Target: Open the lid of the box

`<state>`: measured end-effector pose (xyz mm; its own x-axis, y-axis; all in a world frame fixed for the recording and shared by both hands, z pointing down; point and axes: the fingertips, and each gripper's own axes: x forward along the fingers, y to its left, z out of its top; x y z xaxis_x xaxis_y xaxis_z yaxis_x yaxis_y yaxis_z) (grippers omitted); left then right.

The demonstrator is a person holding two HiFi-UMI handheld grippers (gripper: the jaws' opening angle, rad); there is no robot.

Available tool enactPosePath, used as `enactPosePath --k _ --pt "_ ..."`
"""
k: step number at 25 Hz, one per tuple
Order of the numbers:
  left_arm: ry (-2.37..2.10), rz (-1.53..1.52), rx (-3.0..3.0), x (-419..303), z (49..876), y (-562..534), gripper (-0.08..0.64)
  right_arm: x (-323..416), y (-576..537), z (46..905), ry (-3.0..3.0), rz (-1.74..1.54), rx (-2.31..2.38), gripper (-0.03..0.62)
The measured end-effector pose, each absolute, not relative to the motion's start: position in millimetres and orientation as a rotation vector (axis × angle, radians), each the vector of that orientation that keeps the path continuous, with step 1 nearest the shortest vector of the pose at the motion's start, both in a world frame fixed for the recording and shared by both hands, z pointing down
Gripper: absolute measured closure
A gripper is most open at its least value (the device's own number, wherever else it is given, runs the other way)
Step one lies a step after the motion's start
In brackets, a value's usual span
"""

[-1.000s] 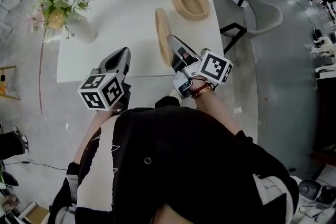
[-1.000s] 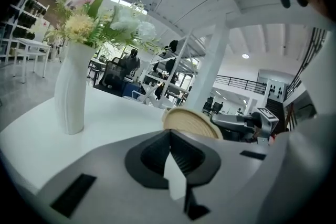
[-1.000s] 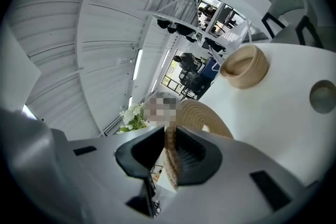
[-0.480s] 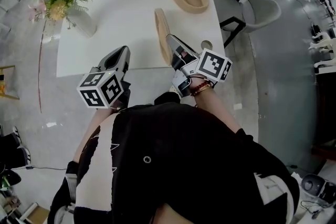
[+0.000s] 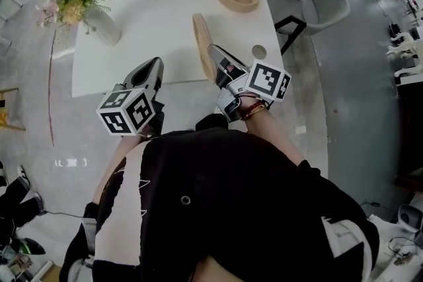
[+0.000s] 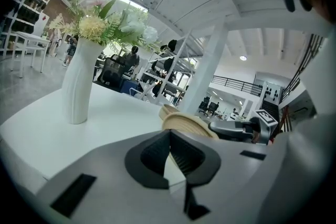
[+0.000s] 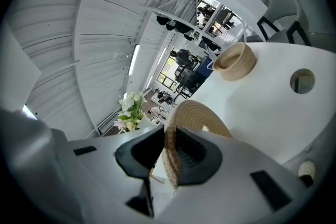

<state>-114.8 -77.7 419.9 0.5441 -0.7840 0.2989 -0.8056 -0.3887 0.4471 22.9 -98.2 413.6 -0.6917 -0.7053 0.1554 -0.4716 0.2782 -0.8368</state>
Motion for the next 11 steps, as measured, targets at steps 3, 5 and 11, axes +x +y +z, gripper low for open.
enactPosePath --k 3,5,11 --pt "-1.275 0.052 2.240 -116.0 420.1 -75.7 0.549 22.1 -94.7 414.9 2.300 -1.375 -1.093 0.515" --pt "-1.268 0.054 2.241 -116.2 421.5 -75.6 0.549 21.5 -93.9 416.3 2.299 -1.377 -1.098 0.515" --pt "-1.261 0.050 2.248 -118.0 426.6 -69.5 0.549 19.9 -87.5 424.6 2.308 -1.381 -1.130 0.515"
